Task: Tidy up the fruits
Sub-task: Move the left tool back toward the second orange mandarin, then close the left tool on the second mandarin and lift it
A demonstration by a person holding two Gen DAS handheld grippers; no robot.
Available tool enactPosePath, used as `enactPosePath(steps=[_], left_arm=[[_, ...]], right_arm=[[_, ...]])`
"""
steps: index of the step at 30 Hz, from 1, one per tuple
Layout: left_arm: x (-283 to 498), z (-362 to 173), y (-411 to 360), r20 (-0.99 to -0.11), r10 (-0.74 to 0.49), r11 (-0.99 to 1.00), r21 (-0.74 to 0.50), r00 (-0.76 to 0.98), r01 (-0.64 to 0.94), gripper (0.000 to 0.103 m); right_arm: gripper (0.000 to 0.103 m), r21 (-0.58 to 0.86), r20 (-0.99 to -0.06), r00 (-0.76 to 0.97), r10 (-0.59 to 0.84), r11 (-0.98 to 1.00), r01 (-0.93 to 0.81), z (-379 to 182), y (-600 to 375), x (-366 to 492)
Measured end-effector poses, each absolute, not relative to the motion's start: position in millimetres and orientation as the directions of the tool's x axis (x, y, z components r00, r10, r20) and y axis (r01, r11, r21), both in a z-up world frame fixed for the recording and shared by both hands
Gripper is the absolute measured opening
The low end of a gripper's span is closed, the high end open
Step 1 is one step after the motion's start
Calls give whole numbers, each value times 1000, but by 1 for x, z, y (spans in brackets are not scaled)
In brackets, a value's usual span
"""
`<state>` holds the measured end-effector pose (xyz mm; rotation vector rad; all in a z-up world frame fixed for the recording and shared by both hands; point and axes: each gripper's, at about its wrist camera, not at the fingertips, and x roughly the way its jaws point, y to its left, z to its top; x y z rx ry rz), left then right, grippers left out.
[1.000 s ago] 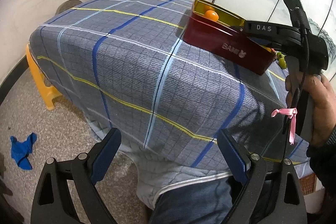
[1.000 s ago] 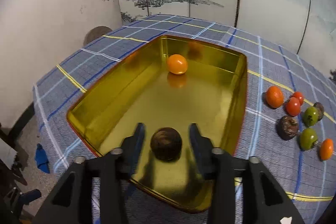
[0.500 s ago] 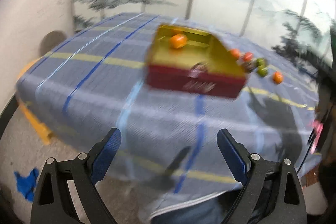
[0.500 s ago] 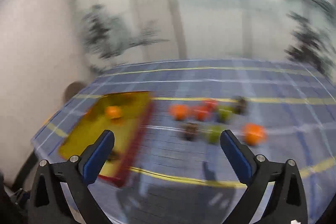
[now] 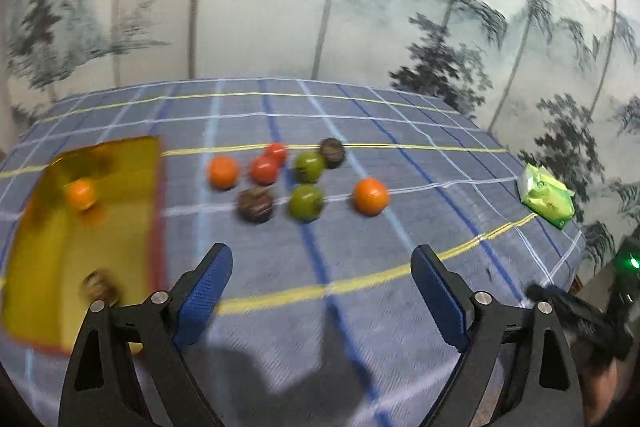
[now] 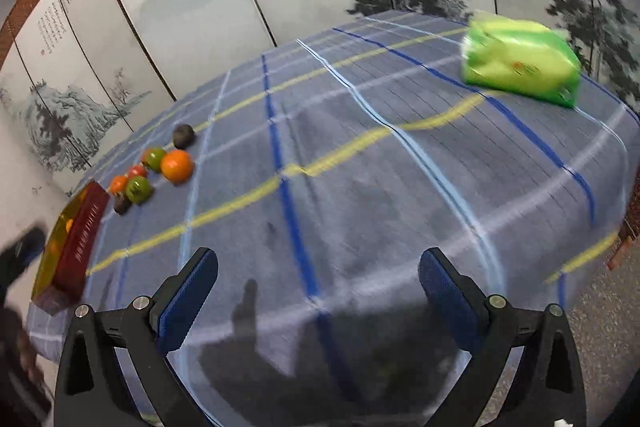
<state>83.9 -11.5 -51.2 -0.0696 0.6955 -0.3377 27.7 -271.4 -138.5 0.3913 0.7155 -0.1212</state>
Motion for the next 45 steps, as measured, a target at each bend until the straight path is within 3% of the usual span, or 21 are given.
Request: enactPosePath(steps=[6,10,15,19,23,31,45], left_arm=[[133,-57,-73,-625,-375,923,-186,685,336,85],[167,-68,-111,-644,-347,926,-120,682,358,72],[197,-90,-129,-690,-289,941,-80,663,327,66],[208,-111,-137,-739,-256,948,-65,623,312,40],[209,-111,-139,-749,-268,945,-84,606,315,39],[192,-69,-125,-686,-284,946,-90,669,310,39],[190,-18,-44,-624,-145,988,-49,768,147,39]], right_arm=[[101,300,-652,758,19,925,234,-143,-283,14],[101,313,-636,771,31,924,221,-138,-286,13],[101,325,-626,778,46,923,207,-136,-288,14],[101,338,-627,777,60,919,202,-138,-291,15],[101,350,-629,774,74,916,197,-141,-291,15],[101,362,-618,782,82,912,191,-138,-289,16],[101,343,-618,779,102,927,151,-127,-265,11]])
